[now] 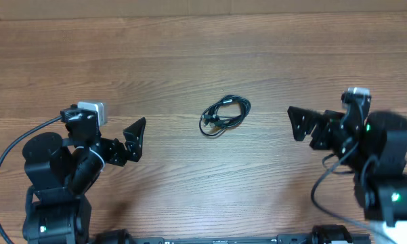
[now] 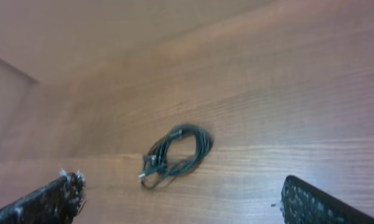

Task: Untangle cables
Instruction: 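Swing the right gripper up and over toward the black cable coil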

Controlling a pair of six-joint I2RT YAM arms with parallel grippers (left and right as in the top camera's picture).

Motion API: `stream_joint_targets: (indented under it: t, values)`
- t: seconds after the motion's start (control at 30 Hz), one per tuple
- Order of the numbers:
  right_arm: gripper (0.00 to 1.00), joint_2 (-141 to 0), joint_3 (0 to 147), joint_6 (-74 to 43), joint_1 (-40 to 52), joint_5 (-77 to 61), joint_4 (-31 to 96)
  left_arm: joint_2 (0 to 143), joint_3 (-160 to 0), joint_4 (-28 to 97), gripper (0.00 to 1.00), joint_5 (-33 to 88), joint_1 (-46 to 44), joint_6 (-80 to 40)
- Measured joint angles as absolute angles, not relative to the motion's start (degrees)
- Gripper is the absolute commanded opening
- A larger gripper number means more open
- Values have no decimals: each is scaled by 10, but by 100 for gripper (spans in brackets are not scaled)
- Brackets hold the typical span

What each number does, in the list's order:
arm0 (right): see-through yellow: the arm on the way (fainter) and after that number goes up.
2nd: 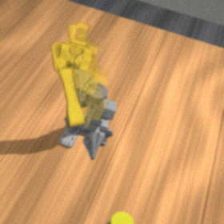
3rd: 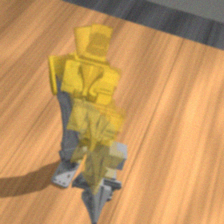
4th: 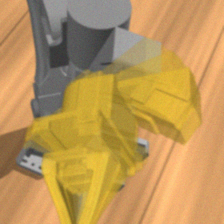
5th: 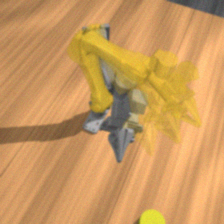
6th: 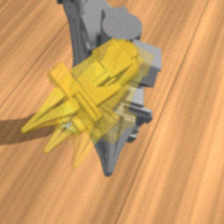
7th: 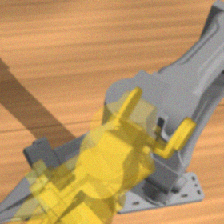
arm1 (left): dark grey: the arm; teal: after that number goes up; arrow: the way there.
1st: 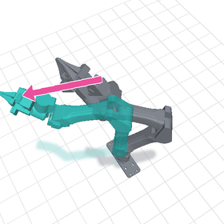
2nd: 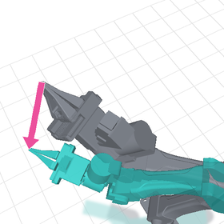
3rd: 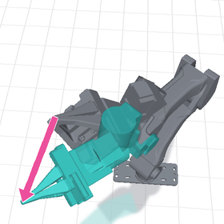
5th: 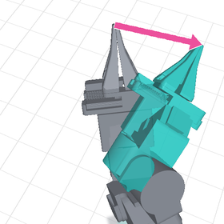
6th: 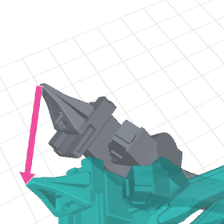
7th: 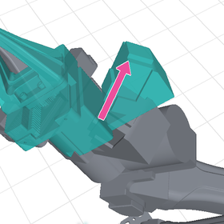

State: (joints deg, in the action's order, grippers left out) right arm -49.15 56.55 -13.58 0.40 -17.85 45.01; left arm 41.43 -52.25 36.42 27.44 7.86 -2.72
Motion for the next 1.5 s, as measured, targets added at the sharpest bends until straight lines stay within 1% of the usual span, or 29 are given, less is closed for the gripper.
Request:
stream_joint_targets:
  t: [0.1, 0.17, 0.4, 0.53, 0.7, 0.8, 1.17, 1.3, 1.4, 1.5]
  values:
    - [100, -561, 652, -128, 4, -178, 521, 426, -522, 364, 100, 274, 79, -27]
    - [100, -605, 696, -124, 4, -178, 543, 433, -522, 364, 100, 275, 79, -27]
    - [100, -693, 717, -124, 4, -222, 513, 445, -522, 364, 100, 275, 79, -27]
    - [92, -733, 717, -124, 4, -263, 492, 454, -522, 359, 100, 279, 79, -27]
    - [79, -784, 717, -124, 4, -297, 484, 475, -522, 350, 100, 290, 79, -27]
    - [76, -810, 717, -126, 7, -303, 480, 489, -522, 347, 100, 300, 79, -27]
    - [75, -864, 717, -148, 43, -280, 470, 519, -522, 347, 99, 318, 79, -27]
    - [71, -864, 717, -173, 50, -258, 460, 523, -522, 346, 100, 320, 79, -27]
    - [70, -864, 717, -194, 57, -243, 449, 530, -522, 333, 100, 322, 79, -27]
    - [65, -864, 717, -211, 65, -233, 435, 533, -522, 324, 99, 326, 79, -27]
